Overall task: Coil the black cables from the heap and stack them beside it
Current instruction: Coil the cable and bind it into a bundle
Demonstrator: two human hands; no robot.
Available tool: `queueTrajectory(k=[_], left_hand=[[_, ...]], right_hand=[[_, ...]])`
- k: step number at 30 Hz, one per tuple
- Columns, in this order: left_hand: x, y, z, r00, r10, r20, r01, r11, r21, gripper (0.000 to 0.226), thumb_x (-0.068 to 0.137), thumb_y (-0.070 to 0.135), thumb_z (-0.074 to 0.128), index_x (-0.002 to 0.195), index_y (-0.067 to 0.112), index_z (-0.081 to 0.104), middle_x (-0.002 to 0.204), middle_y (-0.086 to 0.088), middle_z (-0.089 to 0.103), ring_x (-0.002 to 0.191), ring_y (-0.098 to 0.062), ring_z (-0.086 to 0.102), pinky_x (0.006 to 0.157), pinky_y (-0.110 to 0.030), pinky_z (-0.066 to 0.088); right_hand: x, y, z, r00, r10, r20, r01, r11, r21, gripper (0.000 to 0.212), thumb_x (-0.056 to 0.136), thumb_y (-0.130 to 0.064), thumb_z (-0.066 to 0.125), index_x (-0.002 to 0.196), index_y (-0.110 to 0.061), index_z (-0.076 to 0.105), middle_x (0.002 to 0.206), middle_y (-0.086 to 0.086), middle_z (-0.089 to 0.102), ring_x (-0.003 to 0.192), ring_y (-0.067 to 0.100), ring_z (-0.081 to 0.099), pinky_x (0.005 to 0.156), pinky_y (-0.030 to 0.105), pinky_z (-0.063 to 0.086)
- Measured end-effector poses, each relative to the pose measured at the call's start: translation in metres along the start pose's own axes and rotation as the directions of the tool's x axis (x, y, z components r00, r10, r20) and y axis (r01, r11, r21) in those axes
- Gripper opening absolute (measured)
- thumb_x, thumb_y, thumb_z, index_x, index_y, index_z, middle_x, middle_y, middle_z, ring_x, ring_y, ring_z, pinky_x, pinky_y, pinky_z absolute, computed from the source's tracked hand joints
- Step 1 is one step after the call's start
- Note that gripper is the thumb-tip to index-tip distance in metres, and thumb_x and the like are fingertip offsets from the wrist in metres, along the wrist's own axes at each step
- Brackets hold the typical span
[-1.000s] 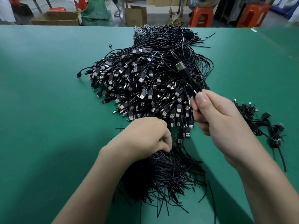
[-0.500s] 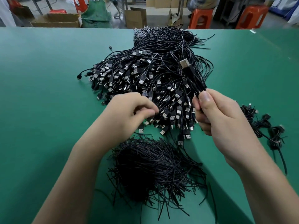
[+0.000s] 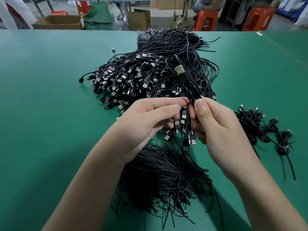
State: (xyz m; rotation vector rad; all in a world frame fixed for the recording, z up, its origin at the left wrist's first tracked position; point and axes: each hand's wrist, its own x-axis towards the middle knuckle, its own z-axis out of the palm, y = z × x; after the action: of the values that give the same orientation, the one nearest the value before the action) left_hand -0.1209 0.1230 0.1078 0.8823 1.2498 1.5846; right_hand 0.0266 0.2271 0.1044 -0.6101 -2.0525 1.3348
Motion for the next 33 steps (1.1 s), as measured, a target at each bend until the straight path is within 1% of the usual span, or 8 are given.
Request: queueTrajectory(k=[4, 9, 12, 14, 18, 25, 31, 33], left_hand=[[0.002, -0.003, -0.002, 1.0, -0.007, 0.006, 0.008, 0.997, -0.071, 0.028, 0.092, 0.014, 0.062, 0.115, 0.011, 0.078, 0.081, 0.002, 0.067, 0.079, -0.006, 0.06, 0.072, -0.019, 0.051], [0.006, -0.004, 0.0, 0.996, -0.059, 0.068, 0.071, 0.978, -0.197, 0.028, 0.096, 0.029, 0.062, 0.112, 0.017, 0.082, 0.083, 0.006, 0.067, 0.077, -0.006, 0.061, 0.064, -0.021, 0.049], [0.004, -0.006, 0.0, 0.997, -0.053, 0.053, 0.059, 0.993, -0.104, 0.026, 0.094, 0.028, 0.066, 0.115, 0.023, 0.081, 0.088, 0.009, 0.067, 0.079, -0.003, 0.058, 0.059, -0.019, 0.042], [0.003, -0.008, 0.005, 1.0, -0.027, -0.005, 0.027, 0.998, -0.064, 0.022, 0.092, 0.027, 0.066, 0.106, 0.022, 0.083, 0.09, 0.008, 0.07, 0.081, -0.002, 0.055, 0.059, -0.017, 0.039], [0.002, -0.009, 0.016, 1.0, 0.017, 0.003, -0.017, 0.999, -0.04, 0.017, 0.091, 0.033, 0.066, 0.081, 0.025, 0.078, 0.084, 0.008, 0.07, 0.078, -0.001, 0.057, 0.059, -0.019, 0.033], [0.004, -0.013, 0.02, 0.992, 0.108, -0.068, -0.103, 0.992, 0.077, 0.021, 0.095, 0.03, 0.066, 0.078, 0.025, 0.077, 0.079, 0.008, 0.069, 0.077, -0.01, 0.051, 0.062, -0.027, 0.033], [0.004, -0.016, 0.026, 0.996, 0.082, -0.028, -0.082, 0.997, -0.009, 0.031, 0.096, 0.037, 0.067, 0.069, 0.022, 0.072, 0.073, 0.003, 0.063, 0.082, -0.027, 0.042, 0.076, -0.037, 0.033], [0.004, -0.016, 0.03, 0.998, 0.05, -0.026, -0.052, 0.997, -0.058, 0.031, 0.091, 0.043, 0.07, 0.067, 0.024, 0.073, 0.068, 0.0, 0.064, 0.08, -0.027, 0.049, 0.084, -0.037, 0.037]], right_hand=[[-0.001, -0.004, 0.0, 0.999, 0.031, 0.013, -0.032, 0.998, 0.061, 0.037, 0.103, -0.043, 0.037, 0.075, -0.026, 0.052, 0.055, -0.015, 0.042, 0.049, 0.004, 0.032, 0.048, 0.022, 0.028], [-0.003, -0.01, -0.005, 0.985, 0.127, 0.114, -0.16, 0.919, 0.361, 0.039, 0.111, -0.035, 0.038, 0.077, -0.022, 0.053, 0.059, -0.011, 0.032, 0.048, 0.007, 0.025, 0.045, 0.014, 0.025], [-0.004, -0.012, -0.007, 0.963, 0.183, 0.2, -0.258, 0.848, 0.463, 0.038, 0.109, -0.039, 0.039, 0.077, -0.024, 0.054, 0.06, -0.009, 0.03, 0.049, 0.01, 0.024, 0.044, 0.016, 0.026], [-0.004, -0.013, -0.007, 0.949, 0.202, 0.243, -0.299, 0.82, 0.487, 0.037, 0.108, -0.041, 0.04, 0.078, -0.024, 0.054, 0.06, -0.008, 0.029, 0.048, 0.01, 0.025, 0.044, 0.016, 0.027], [-0.006, -0.014, -0.005, 0.942, 0.174, 0.288, -0.296, 0.834, 0.465, 0.038, 0.107, -0.041, 0.04, 0.077, -0.023, 0.055, 0.061, -0.007, 0.03, 0.049, 0.011, 0.024, 0.045, 0.016, 0.027], [-0.005, -0.013, -0.009, 0.949, 0.143, 0.279, -0.238, 0.909, 0.342, 0.041, 0.109, -0.037, 0.038, 0.074, -0.026, 0.057, 0.058, -0.009, 0.035, 0.05, 0.011, 0.026, 0.044, 0.016, 0.025], [-0.005, -0.014, -0.013, 0.923, 0.173, 0.343, -0.278, 0.917, 0.285, 0.044, 0.106, -0.042, 0.037, 0.073, -0.023, 0.058, 0.055, -0.008, 0.035, 0.047, 0.01, 0.029, 0.044, 0.015, 0.025], [-0.006, -0.015, -0.013, 0.895, 0.209, 0.394, -0.336, 0.897, 0.287, 0.047, 0.104, -0.049, 0.036, 0.069, -0.024, 0.055, 0.055, -0.009, 0.034, 0.046, 0.01, 0.03, 0.044, 0.013, 0.027]])
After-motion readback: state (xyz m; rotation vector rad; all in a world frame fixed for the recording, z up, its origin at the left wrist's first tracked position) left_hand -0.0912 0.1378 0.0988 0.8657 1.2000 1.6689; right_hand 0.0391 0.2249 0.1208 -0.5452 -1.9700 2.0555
